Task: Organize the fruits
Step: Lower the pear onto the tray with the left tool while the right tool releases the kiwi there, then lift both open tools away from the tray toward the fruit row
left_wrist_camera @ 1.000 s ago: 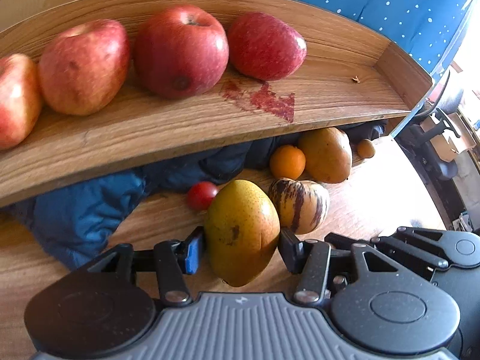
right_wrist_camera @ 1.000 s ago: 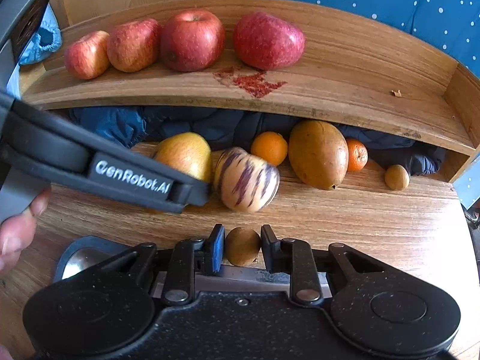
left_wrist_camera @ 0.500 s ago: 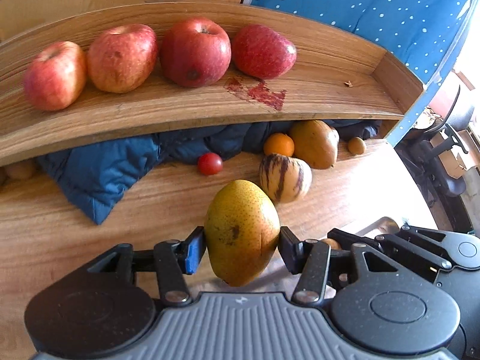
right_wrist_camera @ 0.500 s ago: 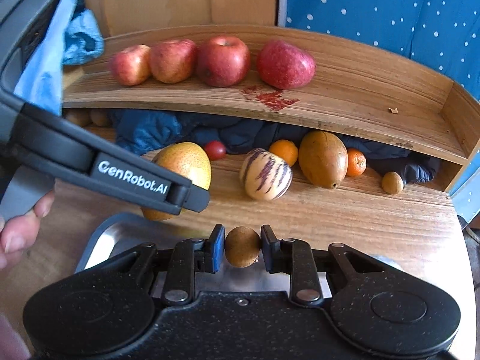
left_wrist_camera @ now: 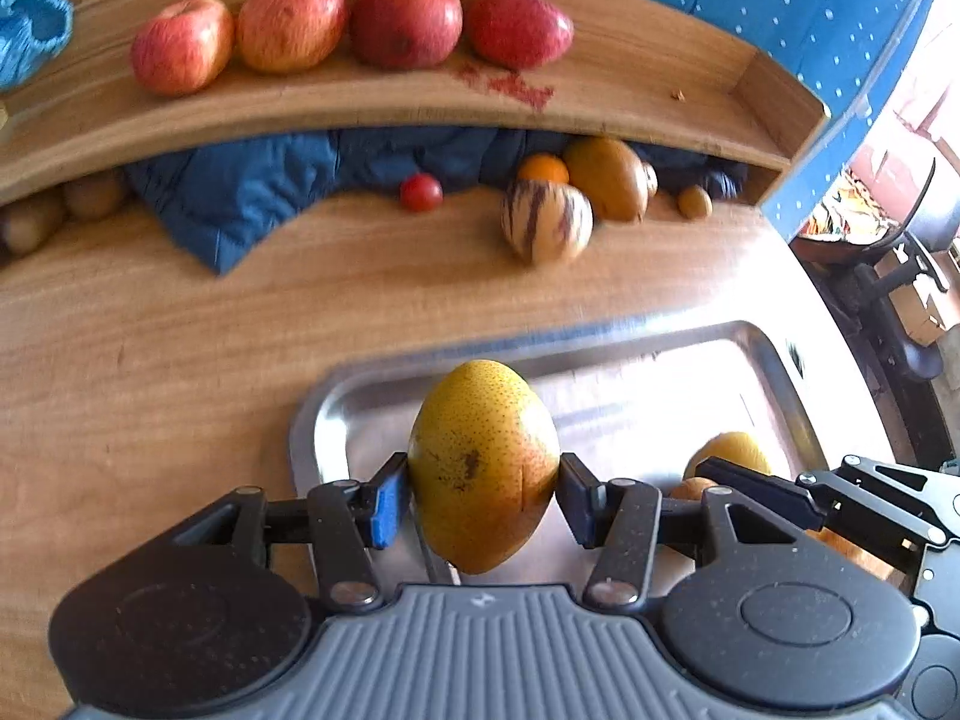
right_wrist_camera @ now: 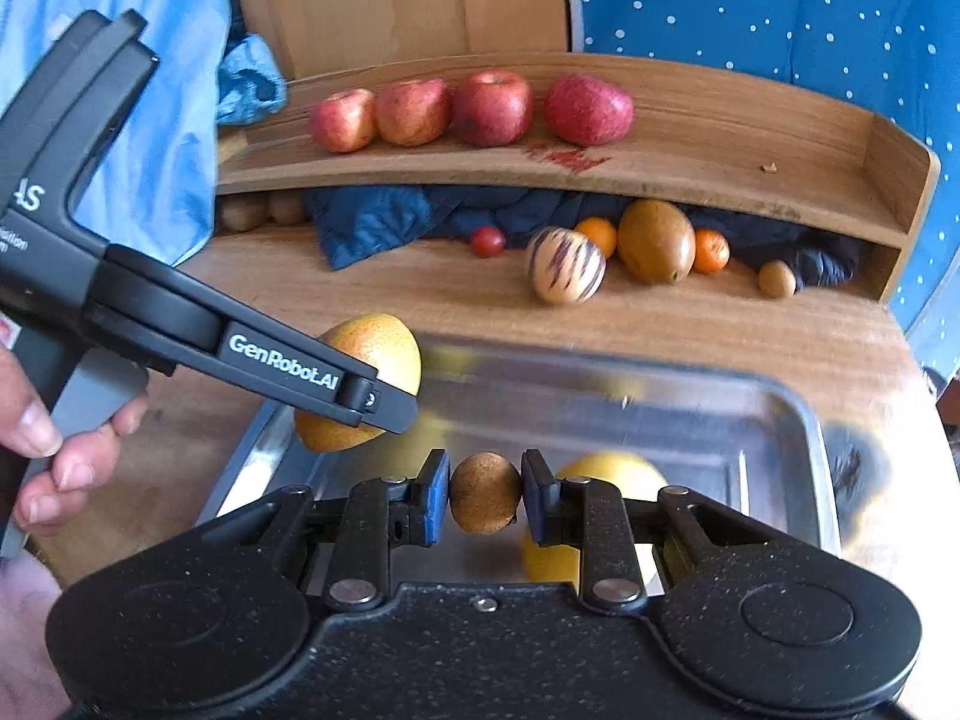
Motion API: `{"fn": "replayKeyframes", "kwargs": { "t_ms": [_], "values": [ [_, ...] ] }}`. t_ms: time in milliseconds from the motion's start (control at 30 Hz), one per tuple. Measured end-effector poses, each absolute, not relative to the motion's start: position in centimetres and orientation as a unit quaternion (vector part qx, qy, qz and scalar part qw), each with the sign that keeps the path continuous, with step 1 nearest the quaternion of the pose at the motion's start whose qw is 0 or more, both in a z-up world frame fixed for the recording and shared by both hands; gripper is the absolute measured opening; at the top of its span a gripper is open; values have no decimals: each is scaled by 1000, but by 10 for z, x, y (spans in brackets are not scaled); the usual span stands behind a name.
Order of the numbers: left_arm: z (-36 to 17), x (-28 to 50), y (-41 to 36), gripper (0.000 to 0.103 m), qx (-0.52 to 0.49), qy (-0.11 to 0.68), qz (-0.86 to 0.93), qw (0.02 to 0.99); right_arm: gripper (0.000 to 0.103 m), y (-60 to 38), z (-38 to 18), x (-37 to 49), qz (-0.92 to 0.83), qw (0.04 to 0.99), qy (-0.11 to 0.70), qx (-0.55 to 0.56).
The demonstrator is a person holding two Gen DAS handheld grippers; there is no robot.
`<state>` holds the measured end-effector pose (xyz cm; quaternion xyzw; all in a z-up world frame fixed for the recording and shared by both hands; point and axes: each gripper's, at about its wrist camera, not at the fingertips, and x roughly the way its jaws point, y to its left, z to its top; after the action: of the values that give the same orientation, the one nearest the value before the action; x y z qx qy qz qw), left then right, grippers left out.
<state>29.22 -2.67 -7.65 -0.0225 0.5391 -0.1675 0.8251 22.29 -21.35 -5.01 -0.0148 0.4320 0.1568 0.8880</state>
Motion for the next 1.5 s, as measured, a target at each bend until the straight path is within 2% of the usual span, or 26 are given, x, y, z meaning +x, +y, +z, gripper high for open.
{"fn": "replayKeyframes", "kwargs": {
  "t_ms": [733,833,900,967,1033,1100,1167,1300,1367,1500],
  "values": [
    [-66,232,-15,57,-28,553,-148,820,31,-219,-61,170,157,871,466,-21],
    [-63,229,-17,57,-19,550,-146,822,40,-219,-57,166,151,874,461,-20],
    [-59,227,-17,62,-16,547,-142,825,51,-221,-54,161,147,878,456,-16],
    [-54,224,-17,75,-15,543,-139,828,60,-223,-50,157,143,882,450,-12],
    [-51,219,-16,81,-13,542,-135,829,67,-226,-45,152,137,884,447,-7],
    [-48,212,-13,84,-7,545,-133,828,81,-230,-40,146,135,887,442,0],
    [-45,204,-10,92,0,551,-125,825,90,-234,-35,140,134,887,442,9],
    [-41,193,0,97,9,573,-101,813,102,-239,-28,126,129,888,441,22],
    [-39,187,3,102,17,572,-95,814,102,-241,-27,122,129,886,445,19],
    [-39,185,9,102,12,586,-63,807,102,-247,-24,116,107,889,445,17]
  ]
}}
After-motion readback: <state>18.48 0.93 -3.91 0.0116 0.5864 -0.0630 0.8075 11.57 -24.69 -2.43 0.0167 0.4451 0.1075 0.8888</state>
